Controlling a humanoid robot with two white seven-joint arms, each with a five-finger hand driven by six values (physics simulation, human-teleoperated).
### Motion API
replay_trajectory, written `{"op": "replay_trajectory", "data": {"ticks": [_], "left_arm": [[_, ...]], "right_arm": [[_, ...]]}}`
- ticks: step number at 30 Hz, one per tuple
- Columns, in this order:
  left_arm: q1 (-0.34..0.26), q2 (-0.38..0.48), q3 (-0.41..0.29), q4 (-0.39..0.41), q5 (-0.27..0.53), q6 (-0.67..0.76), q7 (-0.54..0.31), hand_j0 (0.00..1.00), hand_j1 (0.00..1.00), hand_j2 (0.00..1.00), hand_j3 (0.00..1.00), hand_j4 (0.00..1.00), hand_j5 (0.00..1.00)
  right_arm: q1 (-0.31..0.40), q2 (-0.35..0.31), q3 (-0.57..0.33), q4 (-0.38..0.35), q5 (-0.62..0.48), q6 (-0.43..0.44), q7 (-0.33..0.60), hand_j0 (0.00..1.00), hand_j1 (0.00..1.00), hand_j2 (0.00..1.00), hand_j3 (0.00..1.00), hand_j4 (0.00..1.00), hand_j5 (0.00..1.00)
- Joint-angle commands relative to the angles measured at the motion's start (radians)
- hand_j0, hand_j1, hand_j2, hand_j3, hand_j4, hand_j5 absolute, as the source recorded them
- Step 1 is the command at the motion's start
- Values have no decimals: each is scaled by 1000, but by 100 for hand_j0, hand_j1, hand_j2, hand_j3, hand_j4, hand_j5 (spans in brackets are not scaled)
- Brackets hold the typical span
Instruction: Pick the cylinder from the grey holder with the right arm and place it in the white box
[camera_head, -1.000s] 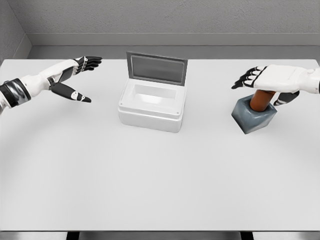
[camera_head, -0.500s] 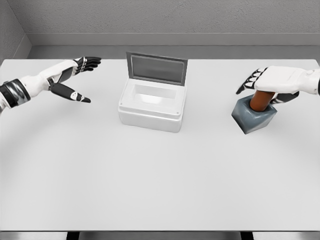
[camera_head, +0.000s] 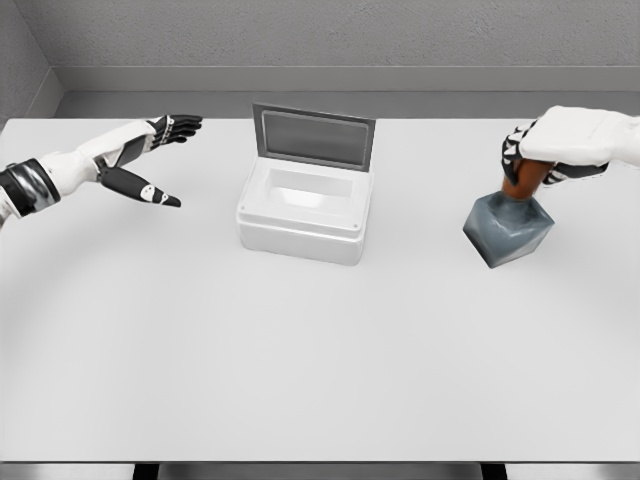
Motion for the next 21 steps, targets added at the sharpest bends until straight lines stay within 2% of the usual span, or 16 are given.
{"op": "replay_trajectory", "data": {"ticks": [1,6,8,14,19,21], "left_arm": [[1,1,1,-8,0,-14,0,100,100,100,100,100,100],[2,3,2,-6,0,-30,0,100,100,100,100,100,100],[3,11,2,-6,1,-28,0,100,100,100,100,100,100],[2,11,2,-4,3,-27,0,100,100,100,100,100,100],[2,11,2,-4,4,-27,0,100,100,100,100,100,100],[3,11,2,-4,4,-27,0,100,100,100,100,100,100]], "right_arm": [[-3,-8,-4,-18,-13,3,0,29,29,29,29,29,29],[-29,58,13,-114,-13,3,0,29,29,29,29,29,29],[-64,95,65,-145,-11,3,0,29,29,29,29,29,29],[-130,242,142,-133,-8,3,0,29,29,29,29,29,29],[-172,327,165,-117,-7,3,0,29,29,29,29,29,29],[-187,354,168,-70,-7,3,0,29,29,29,29,29,29]]}}
